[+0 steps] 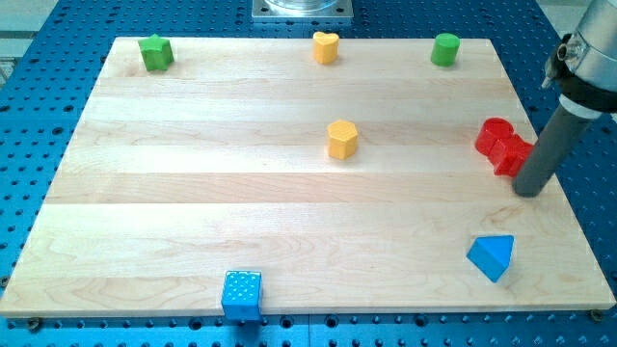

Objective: Move the triangle diagonally to the blue cube

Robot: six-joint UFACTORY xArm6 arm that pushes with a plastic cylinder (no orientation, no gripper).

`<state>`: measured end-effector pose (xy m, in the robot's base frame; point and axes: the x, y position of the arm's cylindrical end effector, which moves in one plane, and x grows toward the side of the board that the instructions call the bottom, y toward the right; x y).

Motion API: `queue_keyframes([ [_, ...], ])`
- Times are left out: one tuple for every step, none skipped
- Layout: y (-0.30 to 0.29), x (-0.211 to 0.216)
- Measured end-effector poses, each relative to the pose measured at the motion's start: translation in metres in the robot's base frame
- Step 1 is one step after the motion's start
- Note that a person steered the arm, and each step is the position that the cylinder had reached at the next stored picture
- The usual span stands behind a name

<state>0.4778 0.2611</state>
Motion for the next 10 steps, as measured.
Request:
queue_keyframes([
  [-0.002,-0.017],
  [0.012,0.007],
  [0.028,0.01],
  [0.028,0.013],
  [0.028,0.015],
  [0.028,0.015],
  [0.028,0.016],
  [0.021,0.02],
  [-0.037,0.012],
  [-0.086,-0.012],
])
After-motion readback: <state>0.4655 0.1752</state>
